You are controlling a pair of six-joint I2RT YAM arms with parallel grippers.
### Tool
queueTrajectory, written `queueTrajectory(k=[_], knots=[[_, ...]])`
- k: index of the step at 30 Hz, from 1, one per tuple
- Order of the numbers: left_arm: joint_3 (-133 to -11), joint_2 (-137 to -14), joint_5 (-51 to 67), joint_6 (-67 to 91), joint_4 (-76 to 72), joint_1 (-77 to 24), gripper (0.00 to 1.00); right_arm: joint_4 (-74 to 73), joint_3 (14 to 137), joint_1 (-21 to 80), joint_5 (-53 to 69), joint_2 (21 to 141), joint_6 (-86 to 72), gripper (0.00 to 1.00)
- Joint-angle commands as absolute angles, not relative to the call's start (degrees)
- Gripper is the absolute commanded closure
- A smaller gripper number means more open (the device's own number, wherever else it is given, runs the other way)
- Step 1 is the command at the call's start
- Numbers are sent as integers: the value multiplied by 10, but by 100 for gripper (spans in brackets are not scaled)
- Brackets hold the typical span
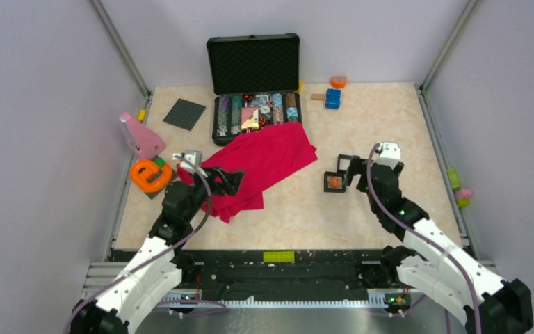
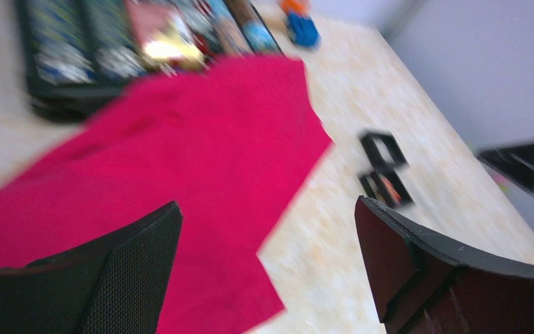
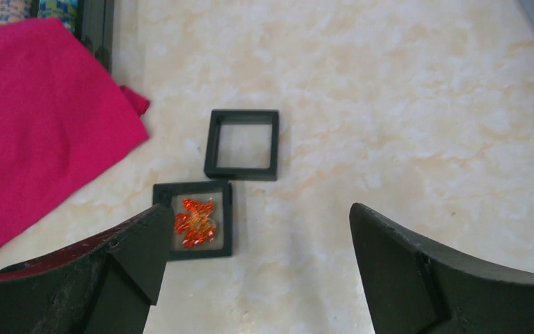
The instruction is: Remove the brooch from the garment
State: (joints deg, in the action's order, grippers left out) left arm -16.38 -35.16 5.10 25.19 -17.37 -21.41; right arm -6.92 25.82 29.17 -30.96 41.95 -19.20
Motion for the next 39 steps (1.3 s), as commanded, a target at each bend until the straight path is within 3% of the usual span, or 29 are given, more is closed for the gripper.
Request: queueTrajectory(k=[1, 8, 12, 20, 25, 30, 32, 33, 35, 36, 39], knots=[[-134, -272, -171, 168, -153, -211, 2, 145, 159, 289, -374, 327, -92, 2], [-77, -288, -369, 68, -269, -206, 1, 210, 112, 207, -336, 351, -51, 2], [-33, -372, -385, 6, -437, -178, 1, 326, 71, 157, -311, 417, -37, 3], [-66, -637, -230, 11, -608, -40, 2, 643, 46, 144, -277, 643, 29, 3], [-95, -731, -138, 26, -658, -13, 5, 630, 87, 111, -213, 725, 37, 8], [-117, -821, -130, 26, -695, -4, 6, 778, 81, 72, -209, 852, 18, 7], [-137, -858, -95, -1, -707, -4, 17, 690, 103, 54, -185, 826, -15, 8], [-161, -841, -79, -1, -642, -4, 20, 699, 103, 42, -169, 835, -21, 12], [-183, -824, -85, 21, -557, -4, 7, 695, 103, 41, -170, 833, -22, 12], [-182, -833, -88, 17, -576, -4, 5, 700, 103, 40, -171, 833, -23, 3], [-174, -840, -88, 16, -606, -4, 2, 698, 104, 41, -171, 833, -23, 1]])
